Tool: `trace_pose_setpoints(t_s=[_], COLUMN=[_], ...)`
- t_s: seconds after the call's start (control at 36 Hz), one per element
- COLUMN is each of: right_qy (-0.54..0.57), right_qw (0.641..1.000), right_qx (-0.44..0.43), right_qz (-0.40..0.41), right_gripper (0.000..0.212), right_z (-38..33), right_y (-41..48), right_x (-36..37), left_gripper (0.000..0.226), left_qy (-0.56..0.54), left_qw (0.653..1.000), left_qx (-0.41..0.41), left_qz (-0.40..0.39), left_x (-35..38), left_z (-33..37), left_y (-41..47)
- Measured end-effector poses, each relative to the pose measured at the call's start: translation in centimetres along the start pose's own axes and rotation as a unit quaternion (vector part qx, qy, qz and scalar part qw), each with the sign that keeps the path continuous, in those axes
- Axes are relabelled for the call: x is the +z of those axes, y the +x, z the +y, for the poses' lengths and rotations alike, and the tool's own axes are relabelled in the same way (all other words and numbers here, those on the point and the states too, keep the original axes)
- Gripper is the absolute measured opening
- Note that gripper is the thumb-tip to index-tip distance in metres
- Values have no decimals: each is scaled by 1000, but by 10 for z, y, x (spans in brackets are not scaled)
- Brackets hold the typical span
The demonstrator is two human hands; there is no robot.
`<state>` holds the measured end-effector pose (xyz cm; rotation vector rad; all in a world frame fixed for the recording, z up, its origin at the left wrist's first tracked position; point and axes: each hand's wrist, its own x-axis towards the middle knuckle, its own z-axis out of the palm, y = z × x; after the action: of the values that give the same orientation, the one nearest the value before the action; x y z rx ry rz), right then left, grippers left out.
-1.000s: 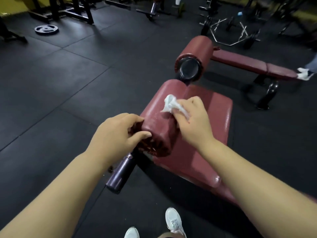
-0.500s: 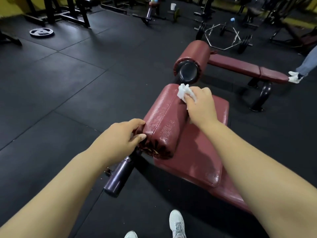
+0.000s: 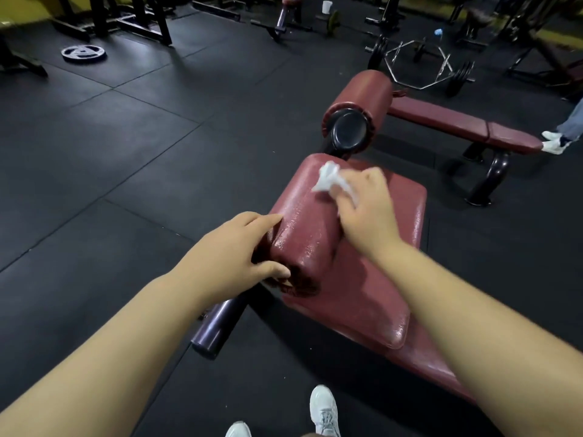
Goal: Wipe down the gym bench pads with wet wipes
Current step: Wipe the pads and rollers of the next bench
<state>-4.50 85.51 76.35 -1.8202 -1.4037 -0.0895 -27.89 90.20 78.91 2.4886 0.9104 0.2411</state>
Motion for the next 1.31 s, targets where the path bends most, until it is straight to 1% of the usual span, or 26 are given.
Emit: trace_pose_setpoints(t_s=[0.06,0.08,0.14,0.19,0.25,0.31,0.36,0.42,0.5,0.56,0.64,0.72,0.75,0.81,0.86,0.94,1.03,1.11,1.22,1.31], right_qy=[-2,3,-8,-22,-1,33,57,69,43,13,-35,-57,-58,-50,-32,3,13,17,8,10], right_qw=[997,995,993,996,999,999,995,988,984,988,998,997,995,994,995,1000,998,999,1000,1000], right_qx=[67,98,118,86,39,-17,-79,-120,-155,-145,-45,56,79,100,92,8,-43,-35,-4,3], right_qz=[29,35,25,6,4,-6,-37,-65,-70,-58,-14,-13,-17,-15,-13,-9,-36,-25,-5,-8], right_gripper=[27,23,14,10,9,15,17,20,26,23,24,25,26,25,23,21,29,26,22,22], right_z=[12,17,21,10,-9,-31,-44,-46,-44,-42,-33,-18,-14,-16,-27,-46,-48,-37,-36,-39], right_y=[29,39,47,37,11,-24,-55,-71,-63,-41,11,50,56,55,36,-14,-44,-34,-21,-24], right_x=[0,-2,-4,-7,-12,-18,-25,-29,-32,-28,-20,-16,-16,-16,-14,-14,-16,-12,3,6], left_gripper=[78,76,69,62,54,50,49,46,43,40,41,38,37,37,36,40,37,45,67,83], left_qy=[-56,-86,-134,-179,-228,-256,-268,-284,-311,-325,-320,-302,-297,-293,-301,-313,-297,-248,-177,-171], left_qw=[998,996,990,982,972,965,962,957,948,943,944,950,952,953,950,946,950,965,982,983], left_qx=[-20,-27,-36,-45,-50,-49,-47,-49,-63,-69,-73,-68,-68,-69,-72,-80,-82,-72,-45,-33], left_qz=[-15,-19,-27,-32,-38,-40,-36,-34,-30,-29,-36,-38,-37,-39,-42,-38,-39,-54,-55,-58], left_x=[0,1,3,5,7,9,11,13,18,22,22,20,20,21,22,24,24,19,10,2], left_z=[-5,-8,-12,-14,-15,-16,-16,-17,-20,-23,-25,-26,-26,-28,-31,-35,-36,-32,-33,-37], left_y=[0,1,2,1,-1,-4,-6,-6,-6,-5,-5,-5,-4,-4,-5,-6,-7,-7,-2,-1])
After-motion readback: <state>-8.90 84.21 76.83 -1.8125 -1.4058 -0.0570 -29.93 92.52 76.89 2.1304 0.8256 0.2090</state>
